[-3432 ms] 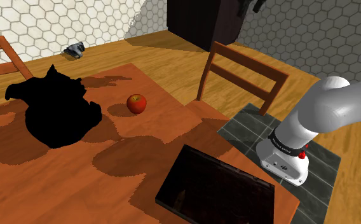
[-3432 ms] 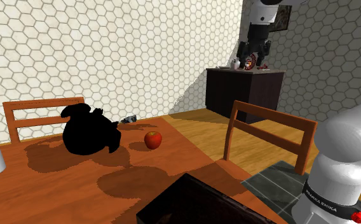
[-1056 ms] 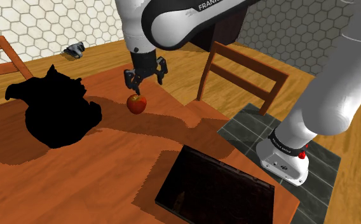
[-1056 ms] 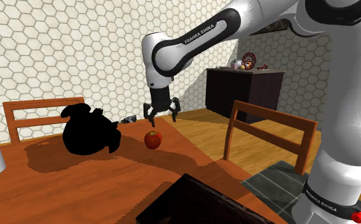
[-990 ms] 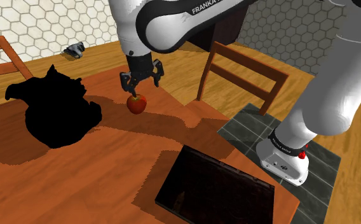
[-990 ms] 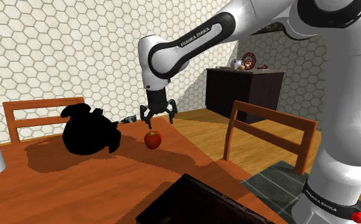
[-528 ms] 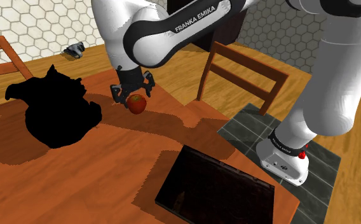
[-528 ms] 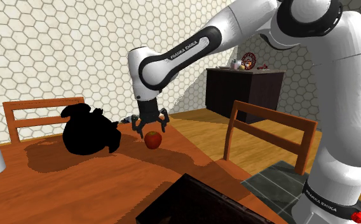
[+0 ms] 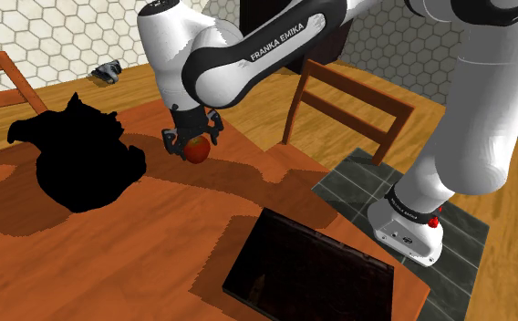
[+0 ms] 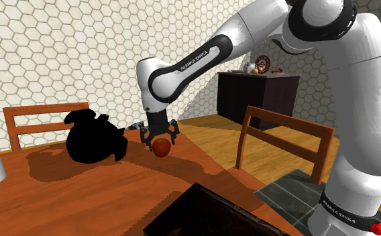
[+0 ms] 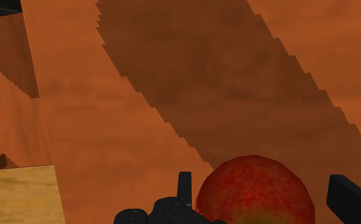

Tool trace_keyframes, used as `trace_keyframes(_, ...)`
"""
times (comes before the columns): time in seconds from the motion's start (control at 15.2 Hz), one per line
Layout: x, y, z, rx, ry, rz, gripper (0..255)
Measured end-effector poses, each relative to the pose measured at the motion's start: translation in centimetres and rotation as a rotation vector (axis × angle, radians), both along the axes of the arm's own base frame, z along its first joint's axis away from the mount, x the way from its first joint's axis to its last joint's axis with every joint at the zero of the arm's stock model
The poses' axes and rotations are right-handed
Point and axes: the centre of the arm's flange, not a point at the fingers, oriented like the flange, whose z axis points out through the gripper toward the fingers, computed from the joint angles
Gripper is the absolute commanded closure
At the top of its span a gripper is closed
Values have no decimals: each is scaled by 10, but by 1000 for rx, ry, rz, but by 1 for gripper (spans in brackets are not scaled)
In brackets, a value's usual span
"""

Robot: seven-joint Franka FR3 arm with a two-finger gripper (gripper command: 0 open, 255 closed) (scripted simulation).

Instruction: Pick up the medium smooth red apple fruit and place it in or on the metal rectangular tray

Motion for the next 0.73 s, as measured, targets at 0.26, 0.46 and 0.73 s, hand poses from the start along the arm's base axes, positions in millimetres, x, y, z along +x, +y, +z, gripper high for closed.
trace_keyframes(0.26, 0, 1, 0, 1, -1, 1, 255)
trace_keyframes(0.46, 0, 0, 1, 1, -1, 1, 255)
trace_keyframes(0.73, 0, 1, 1, 1, -2, 1, 255)
